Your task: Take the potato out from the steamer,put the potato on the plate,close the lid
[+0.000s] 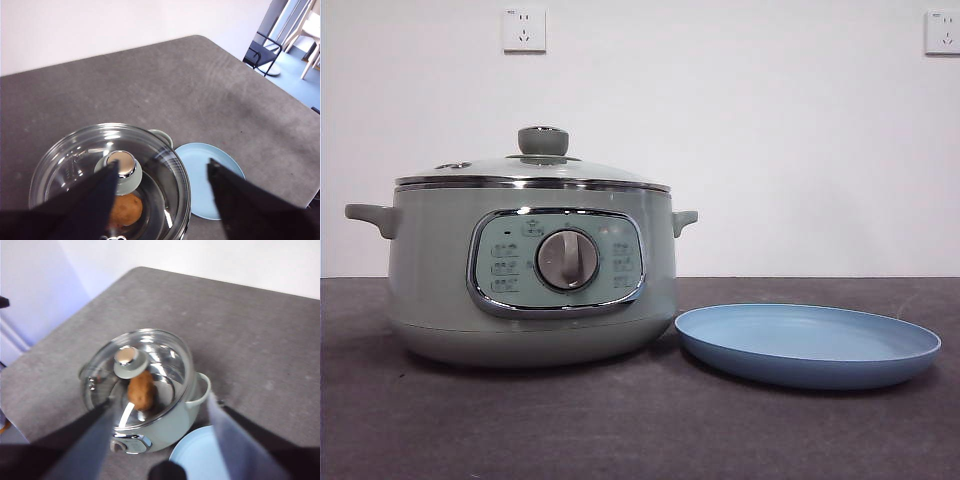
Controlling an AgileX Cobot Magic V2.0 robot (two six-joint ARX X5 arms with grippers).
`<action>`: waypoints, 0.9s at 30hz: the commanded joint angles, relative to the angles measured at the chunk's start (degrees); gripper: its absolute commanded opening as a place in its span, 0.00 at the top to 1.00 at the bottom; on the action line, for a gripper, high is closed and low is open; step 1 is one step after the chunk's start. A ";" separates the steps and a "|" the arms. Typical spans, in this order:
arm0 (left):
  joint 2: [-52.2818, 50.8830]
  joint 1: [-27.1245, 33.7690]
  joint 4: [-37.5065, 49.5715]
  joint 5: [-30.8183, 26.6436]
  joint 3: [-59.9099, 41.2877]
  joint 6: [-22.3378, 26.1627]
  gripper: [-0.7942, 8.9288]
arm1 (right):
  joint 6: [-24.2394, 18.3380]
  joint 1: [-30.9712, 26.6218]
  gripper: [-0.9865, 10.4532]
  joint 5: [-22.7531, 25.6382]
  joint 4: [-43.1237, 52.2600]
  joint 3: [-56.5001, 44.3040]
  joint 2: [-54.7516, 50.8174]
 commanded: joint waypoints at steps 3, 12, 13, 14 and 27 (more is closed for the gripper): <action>3.98 -1.64 4.42 -1.70 0.09 0.87 0.43 | -0.42 0.42 0.31 0.22 0.17 0.28 0.04; 13.20 -6.45 8.94 -11.93 0.09 0.96 0.43 | -0.17 0.42 0.31 0.24 0.17 0.28 0.04; 14.23 -6.80 8.92 -12.57 0.09 1.05 0.43 | -0.17 0.42 0.31 0.24 0.15 0.28 0.04; 15.30 -7.06 8.96 -13.29 0.09 1.11 0.43 | -0.17 0.42 0.31 0.26 0.15 0.28 0.04; 25.27 -8.24 9.05 -16.59 0.09 1.14 0.43 | 0.07 0.42 0.31 3.06 0.15 0.28 0.04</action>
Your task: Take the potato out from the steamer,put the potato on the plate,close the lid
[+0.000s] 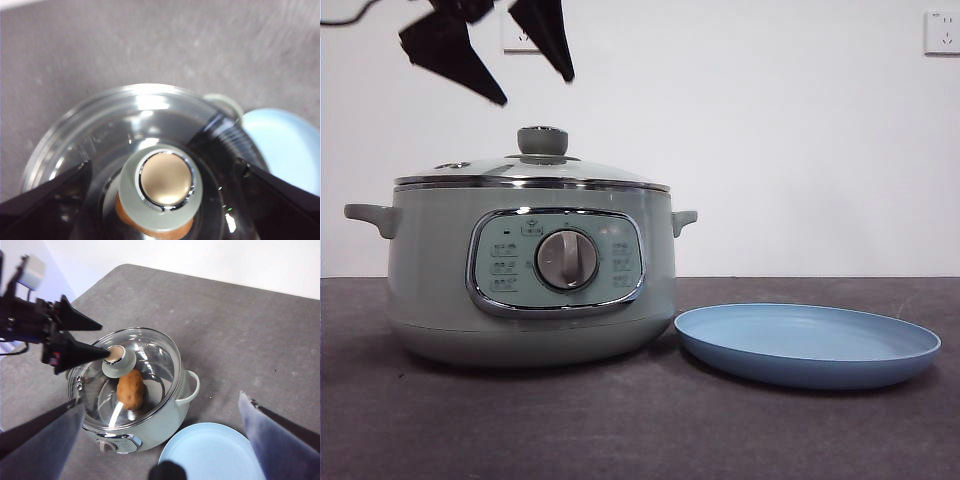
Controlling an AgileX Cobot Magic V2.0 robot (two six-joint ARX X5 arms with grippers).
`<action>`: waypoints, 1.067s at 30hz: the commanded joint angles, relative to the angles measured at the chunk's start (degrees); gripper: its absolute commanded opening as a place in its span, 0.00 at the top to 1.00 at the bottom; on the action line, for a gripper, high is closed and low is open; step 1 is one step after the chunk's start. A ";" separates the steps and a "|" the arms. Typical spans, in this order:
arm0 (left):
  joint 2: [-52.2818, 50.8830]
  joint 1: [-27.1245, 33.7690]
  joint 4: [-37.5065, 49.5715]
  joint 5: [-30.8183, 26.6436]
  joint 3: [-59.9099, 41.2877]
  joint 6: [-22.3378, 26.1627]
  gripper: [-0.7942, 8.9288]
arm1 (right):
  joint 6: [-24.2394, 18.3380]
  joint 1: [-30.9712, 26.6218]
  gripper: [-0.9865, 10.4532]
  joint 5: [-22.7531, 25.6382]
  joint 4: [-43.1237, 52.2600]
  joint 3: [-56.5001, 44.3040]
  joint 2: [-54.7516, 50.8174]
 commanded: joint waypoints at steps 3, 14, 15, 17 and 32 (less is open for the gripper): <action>2.67 -0.59 -0.02 -0.42 0.09 0.72 0.43 | 0.22 0.11 0.31 0.17 0.33 0.26 0.02; 5.99 -0.92 -0.52 -3.37 0.09 0.74 0.44 | 0.22 0.11 0.31 0.20 0.35 0.26 0.02; 6.01 -0.94 -0.50 -3.28 0.09 0.74 0.44 | 0.22 0.11 0.31 0.20 0.35 0.26 0.02; 6.01 -1.03 -0.52 -3.30 0.09 0.74 0.51 | 0.22 0.11 0.31 0.20 0.35 0.26 0.02; 5.99 -2.08 -0.87 -3.23 0.11 3.15 0.93 | 0.33 0.11 0.31 0.20 0.35 0.26 0.02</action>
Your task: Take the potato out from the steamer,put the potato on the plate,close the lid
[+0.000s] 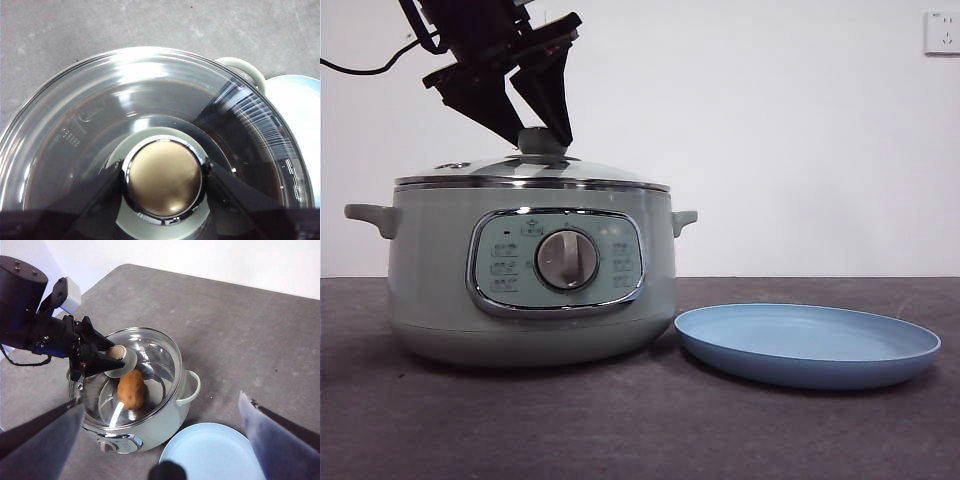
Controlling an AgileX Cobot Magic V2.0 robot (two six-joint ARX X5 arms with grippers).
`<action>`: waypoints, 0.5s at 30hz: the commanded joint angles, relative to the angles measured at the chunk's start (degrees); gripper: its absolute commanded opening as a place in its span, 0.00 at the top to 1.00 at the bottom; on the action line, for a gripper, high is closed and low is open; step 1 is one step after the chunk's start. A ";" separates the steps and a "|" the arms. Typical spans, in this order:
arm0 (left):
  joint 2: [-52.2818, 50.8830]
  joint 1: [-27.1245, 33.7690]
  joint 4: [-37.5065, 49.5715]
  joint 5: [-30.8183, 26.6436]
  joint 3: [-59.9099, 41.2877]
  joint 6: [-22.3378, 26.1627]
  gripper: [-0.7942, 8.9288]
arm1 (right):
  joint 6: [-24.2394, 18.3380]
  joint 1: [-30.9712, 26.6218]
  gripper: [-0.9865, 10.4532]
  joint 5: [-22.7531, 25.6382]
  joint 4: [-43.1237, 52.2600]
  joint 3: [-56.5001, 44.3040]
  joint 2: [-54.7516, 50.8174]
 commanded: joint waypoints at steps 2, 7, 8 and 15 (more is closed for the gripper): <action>0.57 -0.20 -0.15 -0.26 0.33 1.62 0.93 | 0.44 0.11 0.31 0.17 0.37 0.24 0.02; -0.83 -0.13 -1.27 -0.26 3.04 1.79 0.93 | 0.42 0.09 0.31 0.15 1.33 0.24 0.02; -1.22 -0.15 -1.86 -0.26 4.15 1.81 0.93 | 0.46 0.09 0.31 0.15 1.42 0.24 0.02; -2.03 -0.15 -10.99 -0.26 17.44 4.31 0.93 | 2.43 0.11 0.31 0.11 1.68 0.24 0.00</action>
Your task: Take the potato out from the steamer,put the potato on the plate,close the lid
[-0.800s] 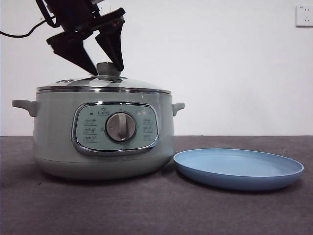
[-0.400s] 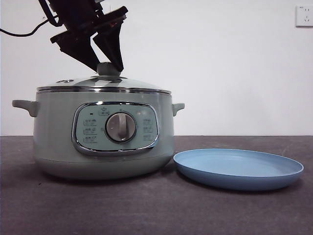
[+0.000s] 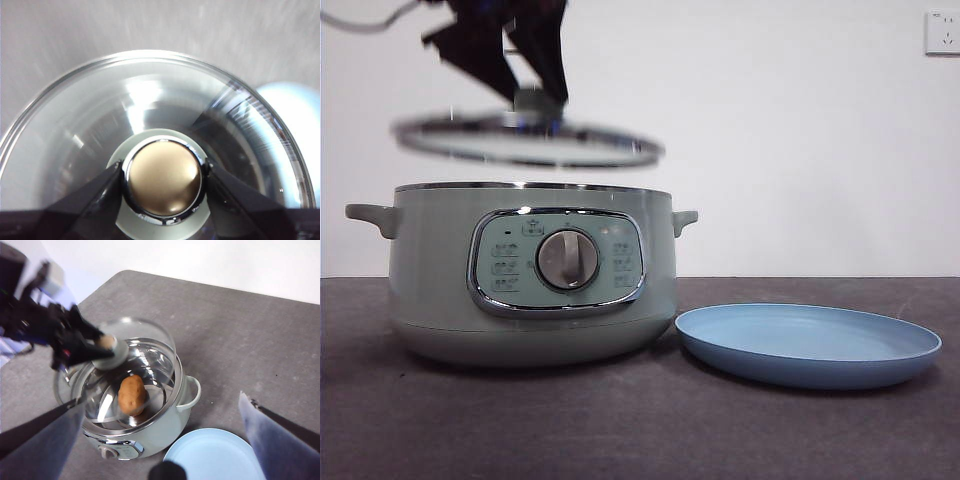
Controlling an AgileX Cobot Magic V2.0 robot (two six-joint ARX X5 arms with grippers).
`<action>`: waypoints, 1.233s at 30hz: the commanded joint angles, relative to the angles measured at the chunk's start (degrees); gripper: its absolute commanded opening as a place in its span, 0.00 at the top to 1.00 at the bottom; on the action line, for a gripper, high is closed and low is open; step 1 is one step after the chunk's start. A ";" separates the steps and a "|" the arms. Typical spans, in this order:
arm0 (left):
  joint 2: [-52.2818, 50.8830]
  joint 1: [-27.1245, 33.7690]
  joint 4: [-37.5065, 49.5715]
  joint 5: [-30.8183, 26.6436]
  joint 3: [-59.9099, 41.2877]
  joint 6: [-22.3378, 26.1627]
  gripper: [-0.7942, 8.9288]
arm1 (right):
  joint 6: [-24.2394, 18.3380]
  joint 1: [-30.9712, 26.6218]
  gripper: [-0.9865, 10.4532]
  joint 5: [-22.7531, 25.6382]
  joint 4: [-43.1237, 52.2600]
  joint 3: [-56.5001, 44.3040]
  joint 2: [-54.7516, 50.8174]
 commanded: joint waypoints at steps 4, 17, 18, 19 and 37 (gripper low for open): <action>-1.95 -0.07 -6.62 0.11 13.66 4.17 0.93 | 1.57 0.11 0.31 -0.28 0.48 0.24 0.02; -7.28 1.18 -19.41 -1.92 33.94 7.34 0.93 | 3.04 1.86 0.31 -0.28 3.10 0.59 1.22; -8.39 1.25 -19.39 -3.37 34.45 7.41 0.93 | 3.02 2.58 0.31 -0.28 3.13 0.94 1.90; -9.46 1.25 -19.34 -4.66 34.75 7.56 0.93 | 2.97 3.26 0.31 -0.28 3.13 1.33 2.54; -26.56 1.22 -23.85 -16.52 34.93 8.57 0.93 | -1.66 19.85 0.31 4.94 -1.99 20.04 28.09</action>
